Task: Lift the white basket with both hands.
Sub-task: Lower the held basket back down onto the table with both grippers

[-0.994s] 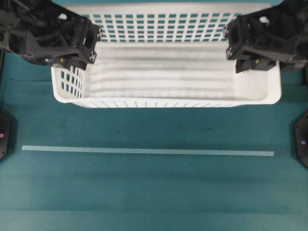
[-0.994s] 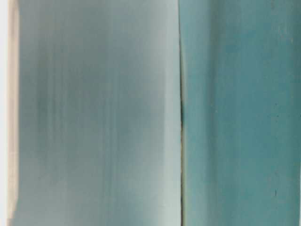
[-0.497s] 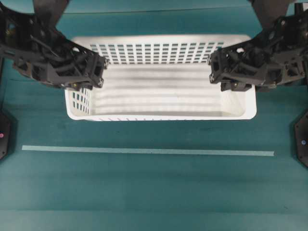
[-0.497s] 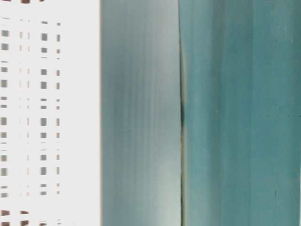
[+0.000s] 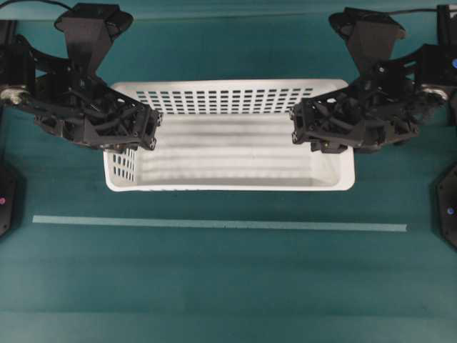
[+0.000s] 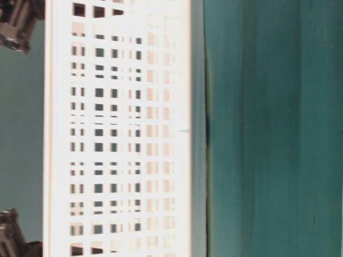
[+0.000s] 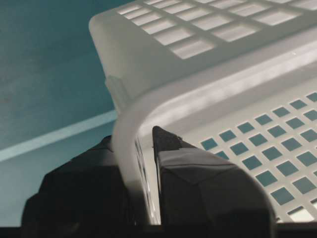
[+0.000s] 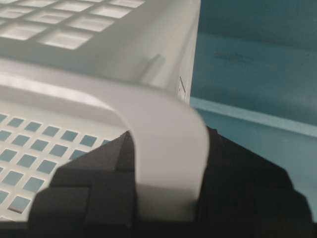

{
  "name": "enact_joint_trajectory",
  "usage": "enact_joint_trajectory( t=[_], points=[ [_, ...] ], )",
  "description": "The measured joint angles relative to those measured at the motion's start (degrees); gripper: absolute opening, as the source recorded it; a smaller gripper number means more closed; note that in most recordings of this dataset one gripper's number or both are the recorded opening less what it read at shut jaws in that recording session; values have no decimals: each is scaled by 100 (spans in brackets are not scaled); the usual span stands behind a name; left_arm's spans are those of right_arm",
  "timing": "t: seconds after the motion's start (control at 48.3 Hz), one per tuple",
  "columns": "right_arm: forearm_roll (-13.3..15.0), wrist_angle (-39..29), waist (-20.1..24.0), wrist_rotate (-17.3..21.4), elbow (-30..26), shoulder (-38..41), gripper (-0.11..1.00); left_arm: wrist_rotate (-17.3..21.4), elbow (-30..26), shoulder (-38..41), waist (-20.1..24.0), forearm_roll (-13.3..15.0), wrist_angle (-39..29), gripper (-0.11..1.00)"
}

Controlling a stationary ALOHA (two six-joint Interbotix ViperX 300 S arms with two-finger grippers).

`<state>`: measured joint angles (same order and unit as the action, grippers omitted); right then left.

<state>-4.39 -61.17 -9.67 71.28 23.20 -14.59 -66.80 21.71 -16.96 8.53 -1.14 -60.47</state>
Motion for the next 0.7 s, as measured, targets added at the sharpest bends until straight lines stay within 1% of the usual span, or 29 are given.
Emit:
enact_joint_trajectory(
  t=[0.166,0.393,0.704],
  points=[
    [-18,88,0,-44,176,158,20,0,308,9,0,0,281,4],
    [-18,229,0,-44,378,325,20,0,773,35,9,0,993,4],
    [-44,352,0,-44,439,773,20,9,949,404,97,0,1178,4]
  ],
)
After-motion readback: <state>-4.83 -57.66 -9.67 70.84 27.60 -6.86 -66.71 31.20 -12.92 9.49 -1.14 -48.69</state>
